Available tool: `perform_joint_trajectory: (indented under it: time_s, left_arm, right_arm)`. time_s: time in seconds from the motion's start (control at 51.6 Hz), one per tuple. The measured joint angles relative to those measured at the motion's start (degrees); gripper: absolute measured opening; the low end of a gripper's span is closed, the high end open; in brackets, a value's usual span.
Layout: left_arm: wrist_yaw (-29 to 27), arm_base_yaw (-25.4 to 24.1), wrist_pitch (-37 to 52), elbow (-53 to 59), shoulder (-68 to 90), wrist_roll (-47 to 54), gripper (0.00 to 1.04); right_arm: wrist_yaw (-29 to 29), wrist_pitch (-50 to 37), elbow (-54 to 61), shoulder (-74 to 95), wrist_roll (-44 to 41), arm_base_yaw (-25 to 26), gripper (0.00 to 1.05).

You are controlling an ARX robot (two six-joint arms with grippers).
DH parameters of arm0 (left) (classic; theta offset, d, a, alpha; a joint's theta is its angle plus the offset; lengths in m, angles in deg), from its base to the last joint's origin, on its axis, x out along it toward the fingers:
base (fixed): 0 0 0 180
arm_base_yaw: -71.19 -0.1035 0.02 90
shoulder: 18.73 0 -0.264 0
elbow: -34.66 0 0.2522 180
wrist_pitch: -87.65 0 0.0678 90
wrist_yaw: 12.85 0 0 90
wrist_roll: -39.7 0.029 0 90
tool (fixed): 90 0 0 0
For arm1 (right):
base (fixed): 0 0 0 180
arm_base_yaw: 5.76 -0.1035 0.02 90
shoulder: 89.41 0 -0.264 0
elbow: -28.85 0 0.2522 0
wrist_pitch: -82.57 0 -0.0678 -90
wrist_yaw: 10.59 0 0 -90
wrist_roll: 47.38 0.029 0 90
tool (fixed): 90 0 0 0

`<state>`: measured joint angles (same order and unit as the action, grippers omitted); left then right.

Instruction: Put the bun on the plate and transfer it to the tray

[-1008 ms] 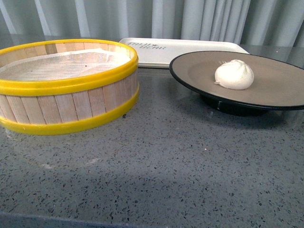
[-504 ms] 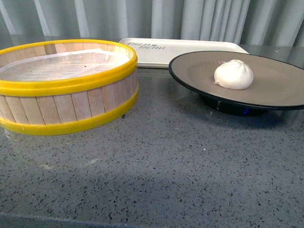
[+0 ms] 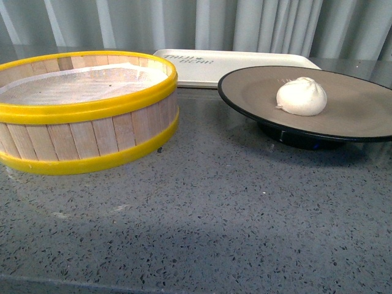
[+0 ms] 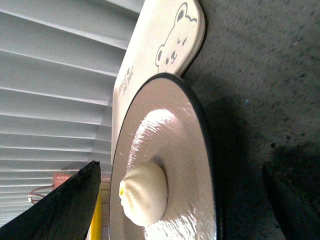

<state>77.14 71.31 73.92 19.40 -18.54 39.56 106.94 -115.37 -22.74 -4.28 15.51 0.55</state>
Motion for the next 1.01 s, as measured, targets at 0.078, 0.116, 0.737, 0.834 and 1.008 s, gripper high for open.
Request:
perform_joint_trajectory:
  time_s: [0.078, 0.116, 0.737, 0.834, 1.008]
  left_arm:
    - [0.0, 0.0, 0.0, 0.0, 0.0, 0.0, 0.98]
    - [0.0, 0.0, 0.0, 0.0, 0.0, 0.0, 0.98]
    - [0.0, 0.0, 0.0, 0.0, 0.0, 0.0, 0.98]
    - [0.0, 0.0, 0.0, 0.0, 0.0, 0.0, 0.98]
    - [0.0, 0.0, 0.0, 0.0, 0.0, 0.0, 0.98]
  right_arm:
    - [0.0, -0.9, -0.2, 0.7, 0.8, -1.1, 0.96]
    - [-0.1, -1.7, -0.3, 1.0, 1.5, -1.7, 0.96]
    - [-0.2, -7.0, 0.3, 3.0, 7.3, -3.9, 0.14]
    - [0.1, -7.4, 1.0, 2.5, 6.5, -3.5, 0.04]
    - [-0.6, -7.2, 1.8, 1.0, 6.8, -3.5, 0.03]
